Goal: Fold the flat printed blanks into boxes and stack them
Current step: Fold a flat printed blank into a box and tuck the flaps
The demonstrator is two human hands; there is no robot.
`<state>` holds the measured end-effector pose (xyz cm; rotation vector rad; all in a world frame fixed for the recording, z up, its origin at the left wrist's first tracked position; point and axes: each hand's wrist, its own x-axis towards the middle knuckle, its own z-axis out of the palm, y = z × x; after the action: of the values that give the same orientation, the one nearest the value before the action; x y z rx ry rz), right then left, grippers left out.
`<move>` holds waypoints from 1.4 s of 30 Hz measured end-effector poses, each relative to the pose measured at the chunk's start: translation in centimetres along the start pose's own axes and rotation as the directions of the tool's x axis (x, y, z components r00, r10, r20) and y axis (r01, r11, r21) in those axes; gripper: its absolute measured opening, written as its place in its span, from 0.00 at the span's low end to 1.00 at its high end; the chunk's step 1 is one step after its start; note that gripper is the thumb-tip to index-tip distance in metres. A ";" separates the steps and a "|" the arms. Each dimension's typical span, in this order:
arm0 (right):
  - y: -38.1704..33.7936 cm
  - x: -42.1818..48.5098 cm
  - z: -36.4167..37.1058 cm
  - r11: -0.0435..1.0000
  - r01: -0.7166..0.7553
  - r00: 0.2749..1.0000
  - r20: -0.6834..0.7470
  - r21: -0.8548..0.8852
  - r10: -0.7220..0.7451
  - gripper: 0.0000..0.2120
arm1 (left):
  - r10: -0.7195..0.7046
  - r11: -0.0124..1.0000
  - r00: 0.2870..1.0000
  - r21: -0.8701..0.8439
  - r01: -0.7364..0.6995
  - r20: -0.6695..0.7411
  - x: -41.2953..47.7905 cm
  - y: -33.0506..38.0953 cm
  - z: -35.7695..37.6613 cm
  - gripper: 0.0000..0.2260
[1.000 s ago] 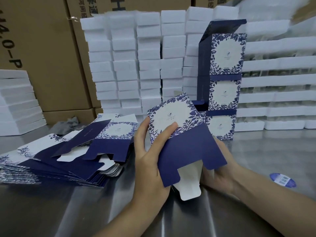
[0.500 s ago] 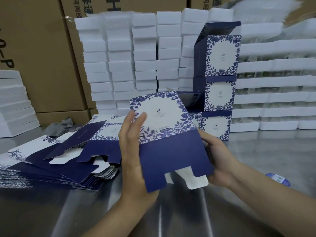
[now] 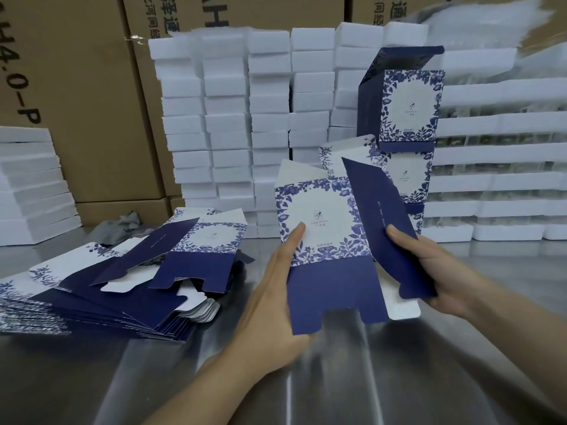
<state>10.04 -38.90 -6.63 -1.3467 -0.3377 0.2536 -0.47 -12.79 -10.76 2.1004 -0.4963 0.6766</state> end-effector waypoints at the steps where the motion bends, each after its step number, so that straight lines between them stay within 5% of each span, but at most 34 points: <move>1: 0.0 0.0 -0.3 1.000 -0.001 1.000 -0.008 -0.005 0.001 0.29 | 0.006 1.000 1.000 0.009 -0.006 0.013 0.0 0.1 -0.1 0.53; 4: 0.0 -0.2 -1.2 0.999 -0.035 0.999 -0.018 -0.004 0.035 0.28 | 0.002 1.000 1.000 0.019 -0.002 0.020 0.2 0.3 0.0 0.51; 7: 0.2 -0.9 -2.0 0.995 -0.095 0.995 -0.023 -0.009 0.095 0.34 | -0.055 0.998 0.982 0.031 0.062 -0.178 0.8 -0.1 0.0 0.49; 9: 0.3 -1.5 -1.8 0.991 -0.133 0.991 -0.021 -0.018 0.133 0.35 | -0.194 0.979 0.925 -0.122 0.162 -0.328 1.3 -1.1 -0.3 0.47; 12: 1.2 -2.5 0.0 0.987 -0.147 0.989 -0.017 0.073 0.148 0.26 | -0.457 0.830 0.810 -0.503 0.241 -0.366 2.1 -1.5 -0.4 0.24; 14: 1.8 -3.2 2.2 0.983 -0.127 0.991 -0.030 0.132 0.132 0.22 | -0.521 0.741 0.802 -0.622 0.254 -0.293 2.2 -1.2 -0.7 0.14; 19: 2.8 -5.9 5.9 0.988 -0.081 0.994 -0.069 0.134 0.091 0.19 | -0.551 0.608 0.834 -0.697 0.380 -0.026 1.7 -1.4 -1.7 0.30; 23: 3.3 -7.6 4.8 0.991 -0.085 0.992 -0.086 0.102 0.094 0.17 | -0.521 0.571 0.839 -0.665 0.482 0.160 1.7 -1.8 -2.5 0.27; 27: 2.3 -7.6 3.6 0.992 -0.023 0.982 -0.191 -0.126 -0.001 0.21 | -0.504 0.596 0.840 -0.622 0.508 0.203 1.5 -1.9 -2.2 0.21; 30: 1.3 -7.5 3.3 0.928 0.038 0.972 -0.203 -0.370 -0.120 0.10 | -0.498 0.707 0.854 -0.500 0.500 0.151 1.5 -1.6 -1.7 0.07; 34: 0.2 -7.8 3.7 0.818 0.143 0.944 -0.173 -0.557 -0.282 0.08 | -0.463 0.782 0.884 -0.438 0.444 0.071 1.4 -0.1 -0.3 0.09; 39: -2.3 -8.5 3.3 0.976 0.143 0.986 -0.064 -0.165 -0.155 0.11 | -0.525 0.462 0.813 -0.717 0.521 0.252 2.1 1.4 -2.7 0.19; 42: -2.4 -8.6 3.4 0.985 0.087 0.995 -0.035 -0.152 -0.093 0.15 | -0.476 0.419 0.803 -0.711 0.565 0.358 1.3 2.2 -4.0 0.17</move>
<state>0.72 -39.47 -4.49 -1.4787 -0.3876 0.1262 -1.88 -10.91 -6.67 1.2717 -0.1027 -0.0734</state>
